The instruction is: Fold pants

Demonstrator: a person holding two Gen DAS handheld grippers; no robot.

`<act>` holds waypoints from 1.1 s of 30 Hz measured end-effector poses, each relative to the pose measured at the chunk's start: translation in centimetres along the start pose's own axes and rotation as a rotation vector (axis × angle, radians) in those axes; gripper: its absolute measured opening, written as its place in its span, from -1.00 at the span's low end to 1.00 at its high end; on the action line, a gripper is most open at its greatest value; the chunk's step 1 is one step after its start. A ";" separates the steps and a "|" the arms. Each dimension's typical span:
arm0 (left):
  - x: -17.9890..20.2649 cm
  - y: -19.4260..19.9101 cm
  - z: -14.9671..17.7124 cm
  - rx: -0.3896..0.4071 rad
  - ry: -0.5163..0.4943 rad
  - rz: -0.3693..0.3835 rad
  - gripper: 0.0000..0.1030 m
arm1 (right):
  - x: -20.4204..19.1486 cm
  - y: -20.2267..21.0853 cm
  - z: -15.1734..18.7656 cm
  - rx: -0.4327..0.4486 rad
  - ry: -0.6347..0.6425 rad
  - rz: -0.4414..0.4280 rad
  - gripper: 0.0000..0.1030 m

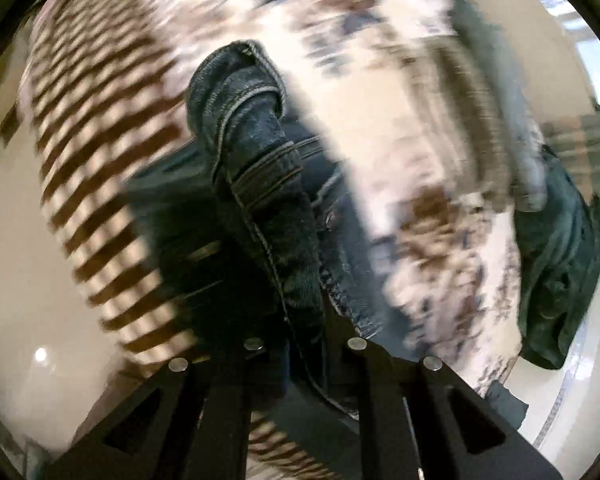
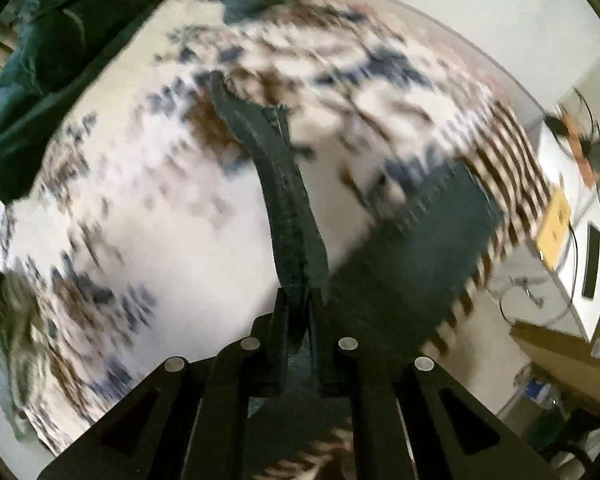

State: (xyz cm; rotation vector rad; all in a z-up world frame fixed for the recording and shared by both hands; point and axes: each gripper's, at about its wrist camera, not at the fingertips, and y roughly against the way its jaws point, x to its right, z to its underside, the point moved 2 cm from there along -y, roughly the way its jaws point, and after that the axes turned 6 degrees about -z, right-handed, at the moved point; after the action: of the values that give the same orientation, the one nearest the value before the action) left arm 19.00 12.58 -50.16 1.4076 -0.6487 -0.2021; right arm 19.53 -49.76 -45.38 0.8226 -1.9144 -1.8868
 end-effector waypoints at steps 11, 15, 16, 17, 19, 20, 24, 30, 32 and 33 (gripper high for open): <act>-4.3 -2.7 1.4 -0.014 -0.057 -0.039 -0.55 | 9.7 -5.3 5.7 -0.135 -0.117 -0.039 -0.04; -2.8 0.9 2.6 0.102 -0.172 -0.110 0.39 | 12.5 -3.1 5.4 -0.090 -0.144 -0.099 0.18; -1.9 1.5 3.0 0.129 -0.201 -0.123 0.49 | 13.0 -2.6 4.8 -0.077 -0.154 -0.105 0.18; -0.8 1.8 3.6 0.153 -0.238 -0.137 0.49 | 13.9 -2.3 4.2 -0.061 -0.164 -0.111 0.18; 1.2 1.6 4.5 0.177 -0.301 -0.181 0.49 | 15.7 -2.0 2.4 -0.035 -0.192 -0.097 0.18; 2.5 1.2 5.3 0.187 -0.334 -0.194 0.49 | 16.6 -2.1 1.5 -0.031 -0.211 -0.101 0.18; 6.6 -1.2 8.2 0.169 -0.404 -0.211 0.49 | 19.5 -2.7 -3.1 -0.015 -0.288 -0.106 0.18; 13.8 -4.9 13.8 0.149 -0.541 -0.212 0.49 | 22.0 -3.9 -10.0 0.040 -0.216 -0.061 0.18; 16.3 -5.9 16.1 0.143 -0.609 -0.216 0.49 | 20.6 -4.0 -11.5 0.040 -0.119 -0.101 0.18; 17.0 -6.2 17.0 0.147 -0.635 -0.219 0.49 | 19.4 -4.1 -12.1 0.033 -0.041 -0.115 0.18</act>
State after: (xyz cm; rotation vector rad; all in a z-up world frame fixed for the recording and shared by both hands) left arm 25.34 -11.43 -50.53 1.5604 -1.0416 -0.8109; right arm 12.45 -70.95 -51.72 0.9291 -1.9661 -1.9579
